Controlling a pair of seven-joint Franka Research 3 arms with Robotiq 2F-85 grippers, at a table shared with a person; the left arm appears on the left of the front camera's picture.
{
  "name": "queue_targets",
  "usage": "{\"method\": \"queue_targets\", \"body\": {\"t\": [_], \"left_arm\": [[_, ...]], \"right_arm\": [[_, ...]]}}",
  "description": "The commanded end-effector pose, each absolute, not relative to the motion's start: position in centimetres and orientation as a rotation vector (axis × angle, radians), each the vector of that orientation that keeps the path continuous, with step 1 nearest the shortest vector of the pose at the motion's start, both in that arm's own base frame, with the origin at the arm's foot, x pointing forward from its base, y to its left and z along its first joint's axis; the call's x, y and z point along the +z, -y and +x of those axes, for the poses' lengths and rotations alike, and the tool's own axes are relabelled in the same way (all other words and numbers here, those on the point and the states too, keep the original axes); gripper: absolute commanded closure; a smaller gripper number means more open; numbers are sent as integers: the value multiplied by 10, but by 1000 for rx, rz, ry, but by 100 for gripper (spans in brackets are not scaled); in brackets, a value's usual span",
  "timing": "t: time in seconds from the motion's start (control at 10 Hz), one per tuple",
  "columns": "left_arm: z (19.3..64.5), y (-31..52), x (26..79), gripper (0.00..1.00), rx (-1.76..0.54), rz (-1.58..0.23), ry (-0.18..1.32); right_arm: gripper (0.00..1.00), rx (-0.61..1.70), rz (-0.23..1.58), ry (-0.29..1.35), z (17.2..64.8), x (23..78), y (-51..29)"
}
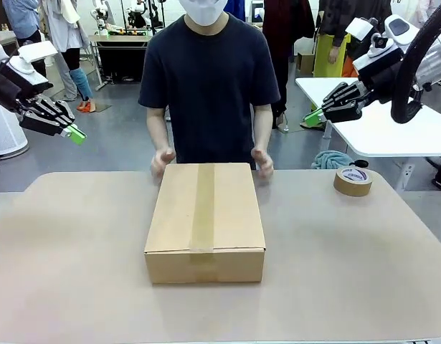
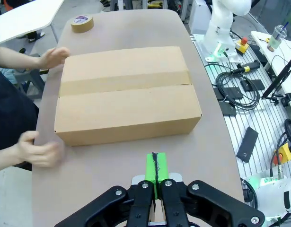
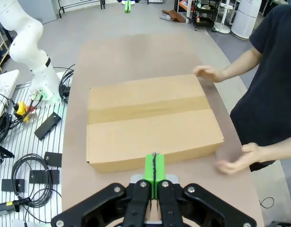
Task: Wrap the clocks to prevent damage.
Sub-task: After the human seals the box with tape, release both hands from the side flaps of the Package Box.
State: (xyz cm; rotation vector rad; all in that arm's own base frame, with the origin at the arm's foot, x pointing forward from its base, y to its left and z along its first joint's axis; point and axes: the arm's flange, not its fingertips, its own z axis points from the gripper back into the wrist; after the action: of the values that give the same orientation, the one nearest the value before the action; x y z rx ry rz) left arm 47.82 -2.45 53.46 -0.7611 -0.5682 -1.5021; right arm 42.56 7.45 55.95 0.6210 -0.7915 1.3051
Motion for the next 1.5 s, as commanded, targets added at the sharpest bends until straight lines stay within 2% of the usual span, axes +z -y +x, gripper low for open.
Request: {"method": "queue_targets", "body": {"t": [0.0,0.8,0.9,1.0,1.1,1.2,1.3,1.4], "left_arm": [[479,25,535,99,-1513,-754,573],[478,24,535,99,-1502,-761,568],[463,20,545,53,-1494,-755,624],[472,11,553,45,-1491,-770,620],[468,6,553,0,-1464,-779,641],[463,4,552,0,-1455,-782,657],[469,2,555,0,-1472,-783,652],[470,5,556,28,-1472,-786,653]], "right_arm": [[99,1323,643,810,430,559,-76],[99,1307,623,791,425,559,-75],[76,1359,646,796,410,561,-78],[39,1373,666,784,413,559,-79],[16,1363,683,774,413,556,-75],[0,1366,685,769,411,555,-72],[0,1351,685,772,415,557,-73],[0,1340,692,764,415,557,-71]]}}
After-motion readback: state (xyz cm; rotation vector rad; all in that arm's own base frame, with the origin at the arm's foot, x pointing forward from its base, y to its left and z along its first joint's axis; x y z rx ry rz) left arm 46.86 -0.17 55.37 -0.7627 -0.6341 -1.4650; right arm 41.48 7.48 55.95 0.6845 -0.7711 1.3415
